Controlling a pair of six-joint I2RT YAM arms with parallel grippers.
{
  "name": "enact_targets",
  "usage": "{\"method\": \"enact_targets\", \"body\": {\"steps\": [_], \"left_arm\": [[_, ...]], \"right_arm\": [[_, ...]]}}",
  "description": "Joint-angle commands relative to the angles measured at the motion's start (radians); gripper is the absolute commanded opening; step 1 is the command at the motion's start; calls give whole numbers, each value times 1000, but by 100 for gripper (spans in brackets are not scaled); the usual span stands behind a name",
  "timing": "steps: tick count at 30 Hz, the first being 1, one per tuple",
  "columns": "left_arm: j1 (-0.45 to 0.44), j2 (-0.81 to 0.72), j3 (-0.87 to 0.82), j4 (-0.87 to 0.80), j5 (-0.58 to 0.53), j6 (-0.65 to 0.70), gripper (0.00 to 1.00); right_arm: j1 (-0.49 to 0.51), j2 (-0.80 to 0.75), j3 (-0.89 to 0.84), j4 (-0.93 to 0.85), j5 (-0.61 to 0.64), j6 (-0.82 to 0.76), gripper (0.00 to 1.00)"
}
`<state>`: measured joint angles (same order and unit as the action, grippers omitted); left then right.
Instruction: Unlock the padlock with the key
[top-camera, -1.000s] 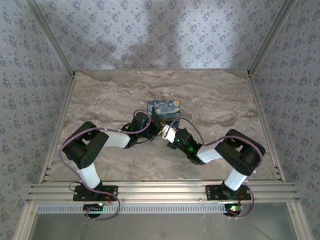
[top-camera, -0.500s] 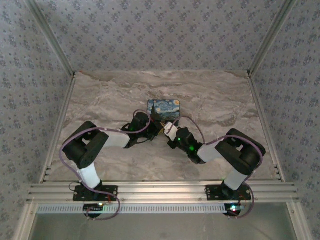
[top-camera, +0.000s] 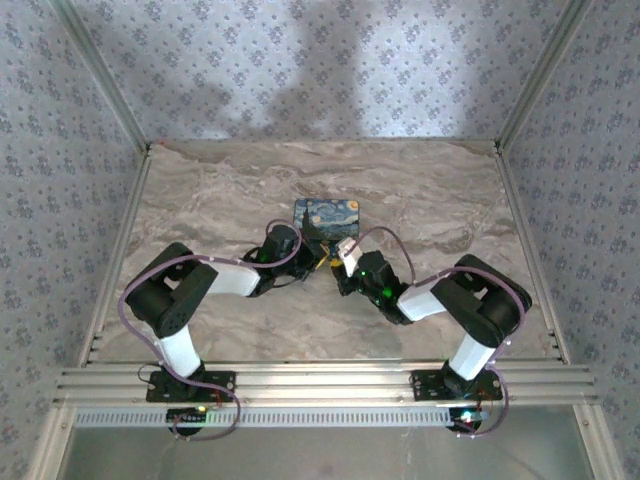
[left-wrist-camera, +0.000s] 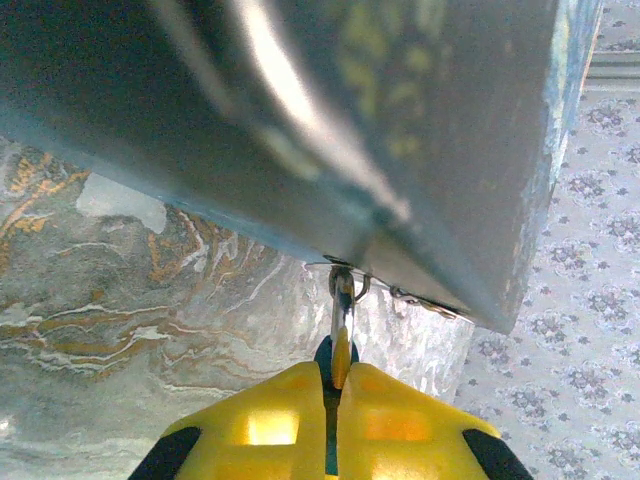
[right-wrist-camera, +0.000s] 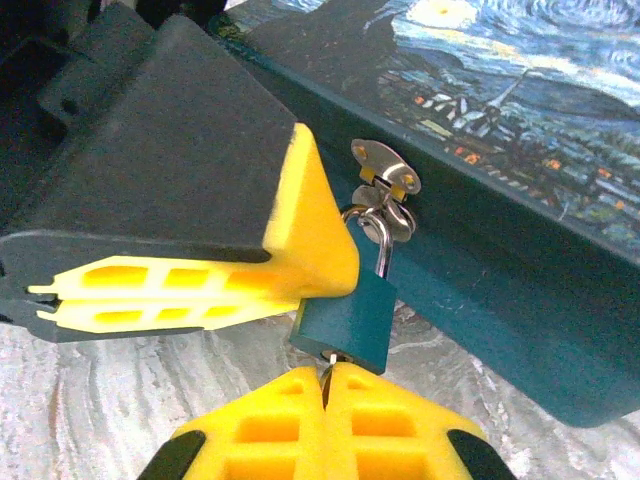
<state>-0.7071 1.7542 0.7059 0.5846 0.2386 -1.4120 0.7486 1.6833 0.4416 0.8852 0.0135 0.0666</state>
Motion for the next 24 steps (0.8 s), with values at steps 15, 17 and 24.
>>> {"method": "enact_targets", "body": {"steps": [15, 17, 24], "left_arm": [[41, -151, -23, -187, -12, 119, 37], [57, -198, -20, -255, -33, 156, 44], [163, -314, 22, -448, -49, 287, 51]], "right_arm": [[-64, 47, -30, 50, -105, 219, 0], [-72, 41, -30, 51, -127, 255, 0], [-136, 36, -39, 73, -258, 471, 0]]}}
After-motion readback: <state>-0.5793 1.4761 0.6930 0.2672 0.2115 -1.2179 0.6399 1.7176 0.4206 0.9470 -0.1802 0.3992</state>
